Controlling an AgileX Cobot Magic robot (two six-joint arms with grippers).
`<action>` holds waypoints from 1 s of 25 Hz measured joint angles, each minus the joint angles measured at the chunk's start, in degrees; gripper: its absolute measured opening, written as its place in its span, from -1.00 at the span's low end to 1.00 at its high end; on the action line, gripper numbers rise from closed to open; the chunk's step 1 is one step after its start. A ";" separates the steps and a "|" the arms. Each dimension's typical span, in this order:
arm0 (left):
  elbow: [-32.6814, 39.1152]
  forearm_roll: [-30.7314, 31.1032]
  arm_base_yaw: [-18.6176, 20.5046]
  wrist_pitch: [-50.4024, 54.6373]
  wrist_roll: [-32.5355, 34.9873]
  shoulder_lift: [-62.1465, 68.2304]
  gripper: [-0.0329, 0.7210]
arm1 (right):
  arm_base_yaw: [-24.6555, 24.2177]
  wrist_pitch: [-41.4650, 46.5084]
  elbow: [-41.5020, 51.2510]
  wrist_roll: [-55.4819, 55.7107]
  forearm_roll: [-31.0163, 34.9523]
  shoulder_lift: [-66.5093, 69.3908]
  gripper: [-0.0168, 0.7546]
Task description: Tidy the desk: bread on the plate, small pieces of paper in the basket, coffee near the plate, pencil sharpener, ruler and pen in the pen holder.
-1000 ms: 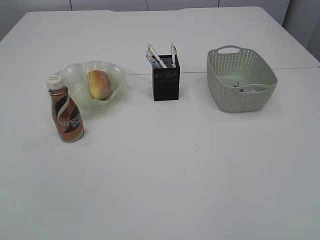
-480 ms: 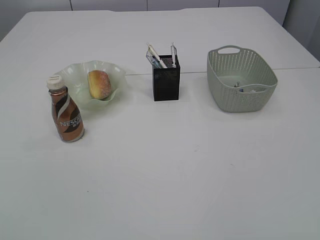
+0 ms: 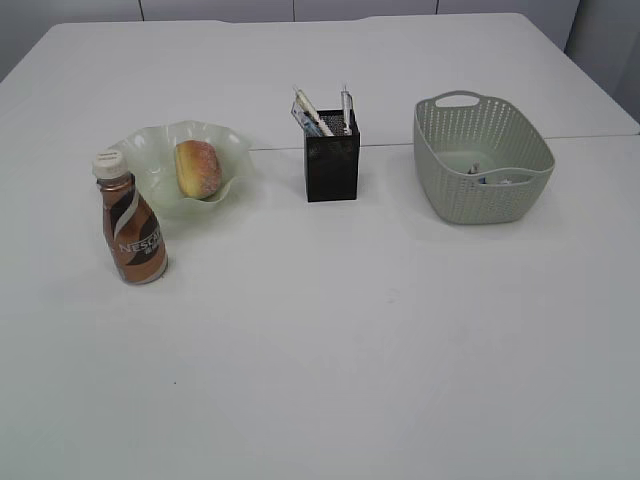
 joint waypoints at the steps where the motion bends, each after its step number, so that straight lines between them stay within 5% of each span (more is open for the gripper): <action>1: 0.00 0.00 0.00 0.00 0.00 0.00 -0.27 | 0.00 0.00 0.00 0.00 0.00 0.00 0.06; 25: 0.00 0.00 0.00 0.00 0.00 0.00 -0.28 | 0.00 0.00 0.00 0.00 0.00 0.00 0.06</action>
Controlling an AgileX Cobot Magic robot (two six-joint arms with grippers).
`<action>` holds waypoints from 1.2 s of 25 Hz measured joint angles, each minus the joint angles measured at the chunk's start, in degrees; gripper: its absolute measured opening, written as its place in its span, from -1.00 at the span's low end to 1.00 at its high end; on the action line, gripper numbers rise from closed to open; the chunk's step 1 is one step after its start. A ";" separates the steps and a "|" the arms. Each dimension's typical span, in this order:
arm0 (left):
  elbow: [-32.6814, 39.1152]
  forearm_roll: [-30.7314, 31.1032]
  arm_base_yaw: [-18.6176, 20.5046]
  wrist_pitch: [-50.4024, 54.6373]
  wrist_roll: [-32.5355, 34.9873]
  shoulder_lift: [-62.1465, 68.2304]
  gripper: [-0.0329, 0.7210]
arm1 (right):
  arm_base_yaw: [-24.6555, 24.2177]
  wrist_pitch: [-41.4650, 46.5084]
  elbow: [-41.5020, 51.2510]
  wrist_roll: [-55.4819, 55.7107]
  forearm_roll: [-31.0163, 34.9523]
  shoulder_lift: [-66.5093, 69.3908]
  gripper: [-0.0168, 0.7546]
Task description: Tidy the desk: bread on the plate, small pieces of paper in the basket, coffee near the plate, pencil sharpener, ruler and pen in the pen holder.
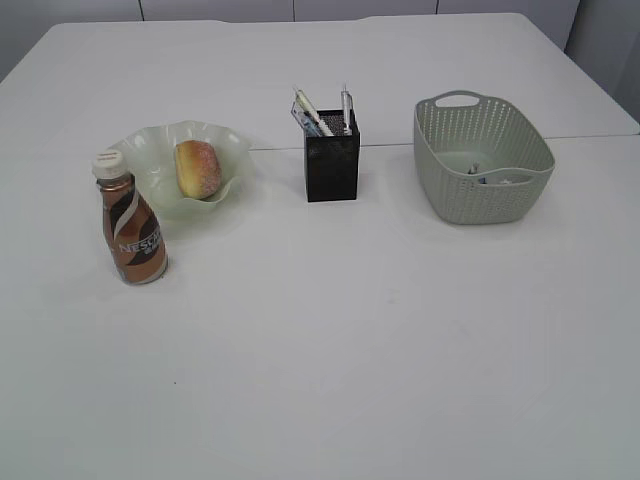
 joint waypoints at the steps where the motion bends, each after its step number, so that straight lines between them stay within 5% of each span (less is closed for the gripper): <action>1: 0.00 0.00 0.00 0.00 0.00 0.00 -0.28 | 0.00 0.00 0.00 0.00 0.00 0.00 0.06; 11: 0.00 -1.23 0.00 0.00 0.00 0.00 -0.23 | 0.00 0.00 0.00 0.00 0.00 0.00 0.07; 19: 0.00 -3.35 0.00 0.00 -0.42 0.00 0.60 | 0.00 0.00 0.00 0.00 0.00 0.00 0.46; 30: 0.00 -1.53 0.00 0.00 -0.42 0.00 0.55 | 0.00 0.00 0.00 0.00 0.00 0.00 0.48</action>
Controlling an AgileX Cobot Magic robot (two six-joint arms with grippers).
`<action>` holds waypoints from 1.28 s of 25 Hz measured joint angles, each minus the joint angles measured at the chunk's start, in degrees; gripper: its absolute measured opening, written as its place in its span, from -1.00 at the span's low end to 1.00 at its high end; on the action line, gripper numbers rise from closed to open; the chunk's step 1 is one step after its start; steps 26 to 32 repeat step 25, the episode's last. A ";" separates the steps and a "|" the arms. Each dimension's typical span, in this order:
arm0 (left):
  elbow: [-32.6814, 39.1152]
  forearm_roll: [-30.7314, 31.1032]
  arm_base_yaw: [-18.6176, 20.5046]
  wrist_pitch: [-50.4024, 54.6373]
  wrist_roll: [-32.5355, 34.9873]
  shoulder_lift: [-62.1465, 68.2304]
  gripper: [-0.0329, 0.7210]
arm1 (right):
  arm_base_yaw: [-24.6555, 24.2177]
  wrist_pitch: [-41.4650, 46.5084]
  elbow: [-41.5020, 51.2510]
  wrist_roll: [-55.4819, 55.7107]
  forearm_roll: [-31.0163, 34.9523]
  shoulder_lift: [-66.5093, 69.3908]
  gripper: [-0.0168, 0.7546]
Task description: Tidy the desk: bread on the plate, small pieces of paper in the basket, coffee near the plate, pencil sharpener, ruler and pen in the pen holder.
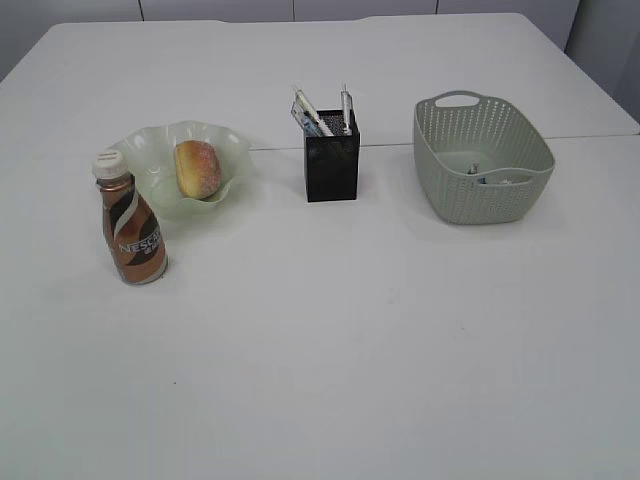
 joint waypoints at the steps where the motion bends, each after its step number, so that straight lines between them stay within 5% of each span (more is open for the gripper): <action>1: 0.00 0.22 0.00 0.00 0.00 0.00 0.55 | 0.00 0.00 0.00 0.00 -0.14 0.00 0.48; 32: 0.00 0.48 0.00 0.00 0.00 0.00 0.55 | 0.00 0.00 0.00 0.00 -5.96 0.00 0.48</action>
